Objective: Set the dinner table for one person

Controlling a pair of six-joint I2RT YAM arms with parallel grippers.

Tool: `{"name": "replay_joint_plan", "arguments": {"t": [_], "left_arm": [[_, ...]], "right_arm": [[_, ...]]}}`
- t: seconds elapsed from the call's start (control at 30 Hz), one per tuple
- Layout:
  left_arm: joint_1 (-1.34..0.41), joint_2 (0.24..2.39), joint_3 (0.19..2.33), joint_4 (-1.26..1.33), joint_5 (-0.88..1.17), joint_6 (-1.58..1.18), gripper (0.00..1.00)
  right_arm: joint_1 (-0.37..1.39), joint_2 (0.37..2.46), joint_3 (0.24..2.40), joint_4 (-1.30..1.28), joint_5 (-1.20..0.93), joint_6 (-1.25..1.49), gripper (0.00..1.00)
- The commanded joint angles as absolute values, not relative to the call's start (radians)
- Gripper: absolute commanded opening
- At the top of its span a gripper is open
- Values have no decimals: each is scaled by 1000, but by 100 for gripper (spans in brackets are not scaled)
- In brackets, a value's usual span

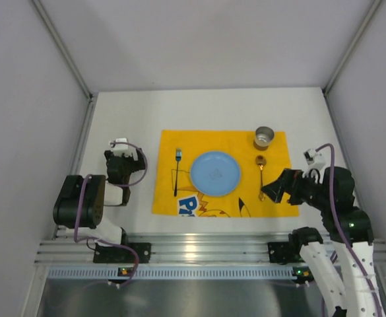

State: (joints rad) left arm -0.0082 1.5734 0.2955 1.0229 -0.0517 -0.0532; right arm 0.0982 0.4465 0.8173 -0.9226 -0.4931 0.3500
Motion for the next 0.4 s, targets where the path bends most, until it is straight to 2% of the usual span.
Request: {"name": "replay_joint_plan", "arguments": {"t": [0.0, 0.37], "left_arm": [[-8, 1577, 313, 1106, -14, -54, 98], [-8, 1577, 313, 1106, -14, -54, 98]], "right_arm": [[109, 413, 779, -914, -370, 342, 100], [107, 330, 709, -899, -218, 439, 100]]}}
